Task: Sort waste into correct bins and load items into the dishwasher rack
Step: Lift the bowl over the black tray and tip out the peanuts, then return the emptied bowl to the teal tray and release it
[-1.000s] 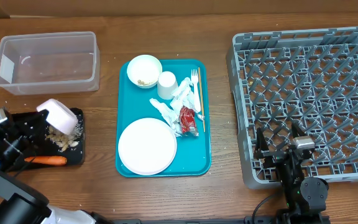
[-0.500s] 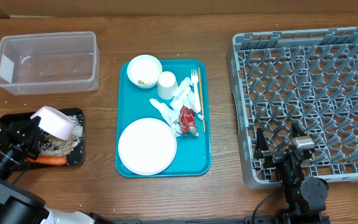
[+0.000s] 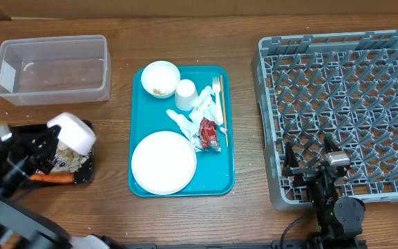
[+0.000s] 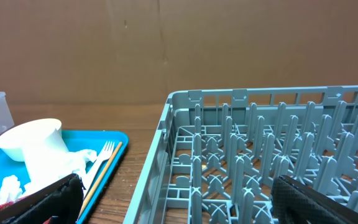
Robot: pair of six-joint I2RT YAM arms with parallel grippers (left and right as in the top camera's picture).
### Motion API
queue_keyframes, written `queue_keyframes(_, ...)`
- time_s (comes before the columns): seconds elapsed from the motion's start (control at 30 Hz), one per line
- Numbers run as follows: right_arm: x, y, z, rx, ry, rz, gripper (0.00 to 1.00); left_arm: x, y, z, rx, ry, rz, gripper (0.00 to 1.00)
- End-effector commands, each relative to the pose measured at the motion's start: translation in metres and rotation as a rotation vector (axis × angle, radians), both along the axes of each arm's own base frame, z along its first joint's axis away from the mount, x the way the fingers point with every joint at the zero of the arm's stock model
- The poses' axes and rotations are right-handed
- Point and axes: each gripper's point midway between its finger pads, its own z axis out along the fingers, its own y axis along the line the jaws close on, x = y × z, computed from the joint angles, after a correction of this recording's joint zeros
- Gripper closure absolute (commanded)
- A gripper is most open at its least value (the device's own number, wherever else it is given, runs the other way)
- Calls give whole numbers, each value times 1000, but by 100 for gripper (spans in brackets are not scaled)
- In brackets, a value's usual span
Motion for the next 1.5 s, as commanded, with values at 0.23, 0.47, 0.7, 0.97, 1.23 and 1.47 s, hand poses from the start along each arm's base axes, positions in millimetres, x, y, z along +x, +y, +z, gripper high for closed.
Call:
queue_keyframes(0.23, 0, 0, -2, 4, -4, -2, 0, 21, -93, 46, 837, -9, -333, 96)
queue_keyframes(0.47, 0, 0, -2, 4, -4, -2, 0, 56, -130, 7, 1218, 231, -276, 96)
queue_keyframes(0.7, 0, 0, -2, 4, -4, -2, 0, 88, -184, -44, 1393, 240, -379, 96)
queue_keyframes(0.97, 0, 0, -2, 4, -4, -2, 0, 107, -198, -114, 1445, 339, -476, 95)
queue_keyframes(1.23, 0, 0, -2, 4, -4, -2, 0, 109, -199, -138, 1449, 383, -512, 86)
queue_keyframes(1.47, 0, 0, -2, 4, -4, -2, 0, 113, -200, -131, 1453, 366, -507, 59)
